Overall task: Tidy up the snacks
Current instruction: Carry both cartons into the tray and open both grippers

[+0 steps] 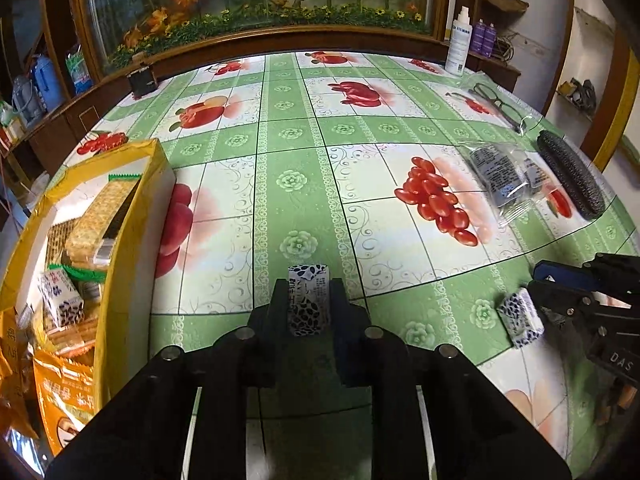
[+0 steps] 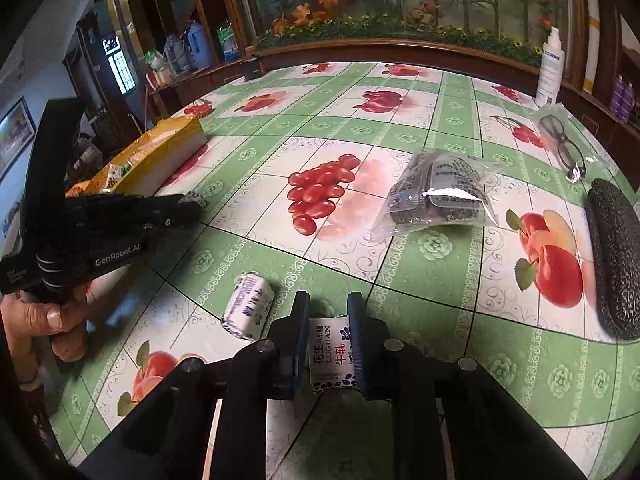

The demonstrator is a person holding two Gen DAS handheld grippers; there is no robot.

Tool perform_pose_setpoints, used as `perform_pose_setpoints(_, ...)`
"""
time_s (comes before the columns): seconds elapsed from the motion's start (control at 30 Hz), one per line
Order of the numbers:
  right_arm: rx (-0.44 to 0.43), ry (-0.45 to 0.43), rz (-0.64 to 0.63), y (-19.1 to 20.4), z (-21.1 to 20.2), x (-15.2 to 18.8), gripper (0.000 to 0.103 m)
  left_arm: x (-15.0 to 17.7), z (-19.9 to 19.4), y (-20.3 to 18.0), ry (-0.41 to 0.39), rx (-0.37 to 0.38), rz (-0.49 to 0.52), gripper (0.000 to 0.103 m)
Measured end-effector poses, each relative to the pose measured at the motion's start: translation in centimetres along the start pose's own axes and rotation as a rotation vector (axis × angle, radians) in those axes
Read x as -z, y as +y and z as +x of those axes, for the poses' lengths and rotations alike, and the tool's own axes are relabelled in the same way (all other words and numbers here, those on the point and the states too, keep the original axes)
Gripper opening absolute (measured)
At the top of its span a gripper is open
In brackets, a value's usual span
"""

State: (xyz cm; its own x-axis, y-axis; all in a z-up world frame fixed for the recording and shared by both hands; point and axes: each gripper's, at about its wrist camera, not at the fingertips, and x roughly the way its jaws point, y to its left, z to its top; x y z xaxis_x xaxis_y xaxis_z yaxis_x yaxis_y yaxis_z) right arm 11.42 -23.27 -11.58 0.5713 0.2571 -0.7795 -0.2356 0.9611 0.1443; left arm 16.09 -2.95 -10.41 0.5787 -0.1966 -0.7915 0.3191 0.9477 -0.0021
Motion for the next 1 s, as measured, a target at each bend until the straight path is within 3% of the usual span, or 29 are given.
perform_pose_setpoints(0.2,-0.062,-0.053,0.082,-0.9,-2.0,0.4,0.020,0.6,-2.6,1.1,-0.044,0.050,-0.048,0.016)
perform_pose_setpoints(0.37,-0.107,-0.090,0.111,-0.6,-3.4,0.2,0.020,1.2,-5.2,1.6,-0.077,0.050,-0.072,0.016)
perform_pose_setpoints(0.67,-0.213,-0.118,0.087,3.0,-4.3,-0.6,0.020,2.7,-8.9,2.9,-0.126,-0.079,-0.074,0.017)
perform_pose_setpoints(1.0,-0.371,-0.097,0.062,8.4,-2.6,-1.8,0.019,4.8,-10.9,6.4,-0.144,-0.138,-0.150,0.017)
